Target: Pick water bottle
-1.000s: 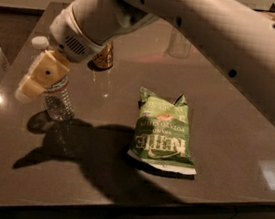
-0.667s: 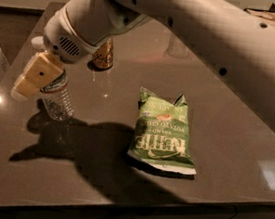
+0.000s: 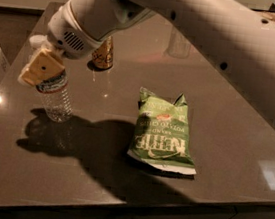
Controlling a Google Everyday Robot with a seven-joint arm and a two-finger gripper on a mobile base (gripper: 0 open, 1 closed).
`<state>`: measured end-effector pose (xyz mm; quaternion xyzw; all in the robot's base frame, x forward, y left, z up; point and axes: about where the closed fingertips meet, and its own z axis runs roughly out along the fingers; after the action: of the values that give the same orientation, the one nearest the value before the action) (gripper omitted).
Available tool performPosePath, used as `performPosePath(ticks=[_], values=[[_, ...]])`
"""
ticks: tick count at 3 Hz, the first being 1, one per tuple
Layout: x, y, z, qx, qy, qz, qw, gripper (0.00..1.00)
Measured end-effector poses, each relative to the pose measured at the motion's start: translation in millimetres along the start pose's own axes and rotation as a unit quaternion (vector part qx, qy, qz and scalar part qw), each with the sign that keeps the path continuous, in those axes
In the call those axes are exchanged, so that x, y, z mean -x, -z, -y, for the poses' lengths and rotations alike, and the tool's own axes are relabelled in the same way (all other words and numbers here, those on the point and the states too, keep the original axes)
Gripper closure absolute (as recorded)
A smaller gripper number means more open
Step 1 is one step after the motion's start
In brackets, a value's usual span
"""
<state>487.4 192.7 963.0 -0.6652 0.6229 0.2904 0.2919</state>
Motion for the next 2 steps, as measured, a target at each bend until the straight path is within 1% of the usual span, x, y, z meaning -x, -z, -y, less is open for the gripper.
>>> performPosePath(ticks=[1,2], values=[[10,26,6,0.006,0.0,0.006,1.0,0.85],[29,74,4,0.025,0.013,0.018,0.9995,1.0]])
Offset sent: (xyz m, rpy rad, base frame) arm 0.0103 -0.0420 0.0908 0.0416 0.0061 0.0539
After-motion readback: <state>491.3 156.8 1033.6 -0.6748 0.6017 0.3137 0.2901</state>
